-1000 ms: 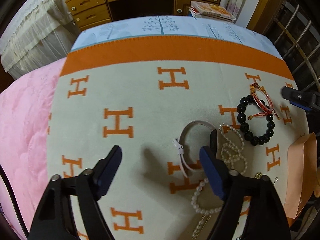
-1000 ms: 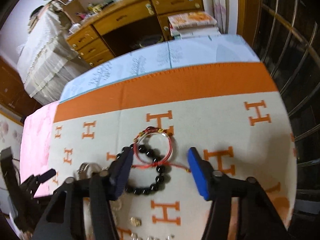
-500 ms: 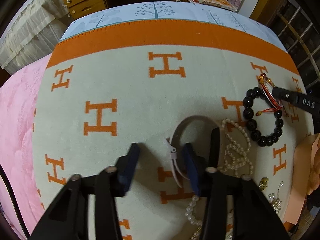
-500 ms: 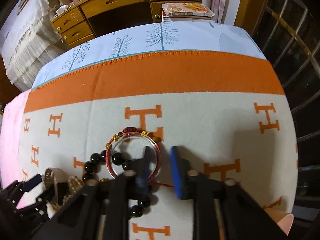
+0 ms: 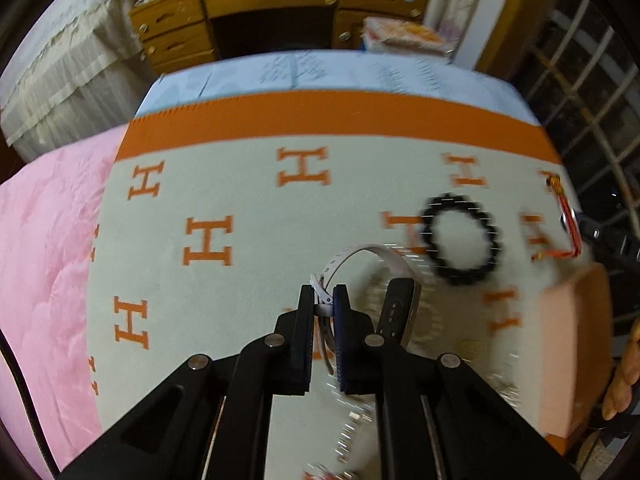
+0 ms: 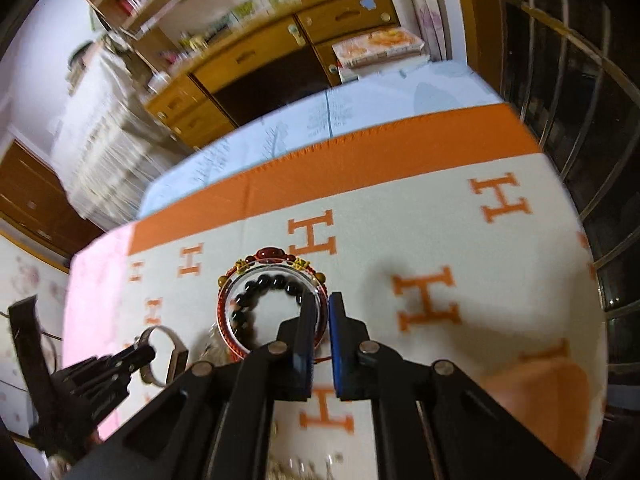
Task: Organize jewelry
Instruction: 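Carry the watch and red bangle into the pink box and release both, then move the left tool to the pearl necklace while the right tool reaches the black bead bracelet, then close the left tool on the pearl necklace while the right tool grasps the black bracelet, then carry the pearls and black bracelet into the pink box and release them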
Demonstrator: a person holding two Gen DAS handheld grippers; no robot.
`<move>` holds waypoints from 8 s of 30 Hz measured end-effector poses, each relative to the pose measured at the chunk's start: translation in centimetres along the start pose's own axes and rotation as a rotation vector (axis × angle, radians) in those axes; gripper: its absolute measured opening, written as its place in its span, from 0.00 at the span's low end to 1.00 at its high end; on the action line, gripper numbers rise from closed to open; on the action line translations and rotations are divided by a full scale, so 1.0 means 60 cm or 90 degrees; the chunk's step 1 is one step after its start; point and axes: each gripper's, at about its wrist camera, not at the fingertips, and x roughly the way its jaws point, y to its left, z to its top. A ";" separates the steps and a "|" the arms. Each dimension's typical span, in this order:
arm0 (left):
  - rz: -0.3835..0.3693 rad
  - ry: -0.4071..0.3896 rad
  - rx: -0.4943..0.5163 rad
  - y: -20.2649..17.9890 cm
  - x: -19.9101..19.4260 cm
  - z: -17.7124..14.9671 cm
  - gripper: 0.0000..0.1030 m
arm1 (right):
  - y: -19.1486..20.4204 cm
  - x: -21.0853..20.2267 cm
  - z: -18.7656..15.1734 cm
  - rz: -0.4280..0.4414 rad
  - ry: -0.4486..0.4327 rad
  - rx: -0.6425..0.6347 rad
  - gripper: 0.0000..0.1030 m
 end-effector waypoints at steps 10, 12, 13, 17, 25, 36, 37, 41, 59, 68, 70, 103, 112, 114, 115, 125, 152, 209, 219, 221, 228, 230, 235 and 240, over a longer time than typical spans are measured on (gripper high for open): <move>-0.141 -0.089 0.107 -0.196 -0.130 -0.038 0.06 | -0.121 -0.113 -0.139 -0.082 0.005 -0.021 0.06; -0.163 -0.093 0.137 -0.246 -0.136 -0.048 0.06 | -0.138 -0.112 -0.161 -0.096 0.023 -0.024 0.06; -0.168 -0.095 0.150 -0.266 -0.134 -0.050 0.06 | -0.145 -0.110 -0.173 -0.103 0.034 -0.026 0.06; -0.183 -0.091 0.192 -0.344 -0.115 -0.066 0.06 | -0.151 -0.105 -0.210 -0.136 0.060 -0.058 0.06; -0.176 -0.015 0.216 -0.419 -0.011 -0.079 0.11 | -0.144 -0.133 -0.235 -0.167 0.034 -0.095 0.08; -0.158 -0.045 0.228 -0.417 -0.023 -0.088 0.70 | -0.144 -0.144 -0.251 -0.134 0.014 -0.094 0.08; -0.156 -0.050 0.227 -0.413 -0.029 -0.087 0.73 | -0.142 -0.145 -0.252 -0.128 0.014 -0.094 0.08; -0.144 -0.056 0.230 -0.399 -0.049 -0.096 0.77 | -0.134 -0.141 -0.254 -0.128 0.022 -0.103 0.08; -0.091 -0.075 0.295 -0.326 -0.163 -0.114 0.77 | -0.069 -0.159 -0.246 -0.121 0.016 -0.140 0.08; -0.063 -0.114 0.249 -0.213 -0.203 -0.105 0.85 | 0.019 -0.181 -0.203 -0.105 -0.039 -0.194 0.42; -0.059 -0.117 0.220 -0.181 -0.207 -0.096 0.86 | 0.037 -0.180 -0.190 -0.101 -0.047 -0.204 0.42; -0.047 0.050 0.014 -0.021 0.062 0.001 0.66 | 0.061 0.129 0.015 -0.112 0.104 -0.108 0.42; -0.046 0.096 0.017 -0.029 0.089 0.007 0.41 | 0.073 0.168 0.014 -0.147 0.120 -0.154 0.42; -0.042 0.104 0.017 -0.032 0.095 0.005 0.38 | 0.075 0.169 0.013 -0.151 0.120 -0.159 0.42; -0.039 0.107 0.019 -0.034 0.097 0.005 0.36 | 0.076 0.170 0.013 -0.153 0.119 -0.162 0.41; -0.013 0.124 0.034 -0.056 0.115 0.009 0.25 | 0.089 0.181 0.016 -0.186 0.113 -0.197 0.38; -0.075 0.005 -0.029 -0.061 -0.019 0.009 0.03 | 0.092 0.013 0.008 -0.038 -0.010 -0.162 0.14; -0.113 -0.103 0.123 -0.328 -0.099 -0.178 0.71 | -0.141 -0.202 -0.129 0.064 -0.158 -0.029 0.14; -0.055 -0.153 0.067 -0.258 -0.101 -0.209 0.71 | -0.164 -0.109 -0.140 -0.064 -0.064 -0.014 0.15; -0.052 -0.159 0.056 -0.247 -0.101 -0.210 0.72 | -0.162 -0.112 -0.150 -0.072 -0.067 -0.017 0.15; -0.043 -0.175 0.034 -0.223 -0.100 -0.218 0.73 | -0.106 -0.147 -0.196 -0.080 -0.116 -0.080 0.15; -0.038 -0.177 0.030 -0.215 -0.101 -0.222 0.73 | -0.090 -0.152 -0.206 -0.079 -0.124 -0.092 0.15; -0.033 -0.182 0.017 -0.192 -0.107 -0.232 0.73 | -0.067 -0.158 -0.229 -0.053 -0.130 -0.093 0.15; -0.024 -0.205 0.001 -0.171 -0.125 -0.238 0.84 | -0.047 -0.156 -0.246 -0.044 -0.125 -0.096 0.15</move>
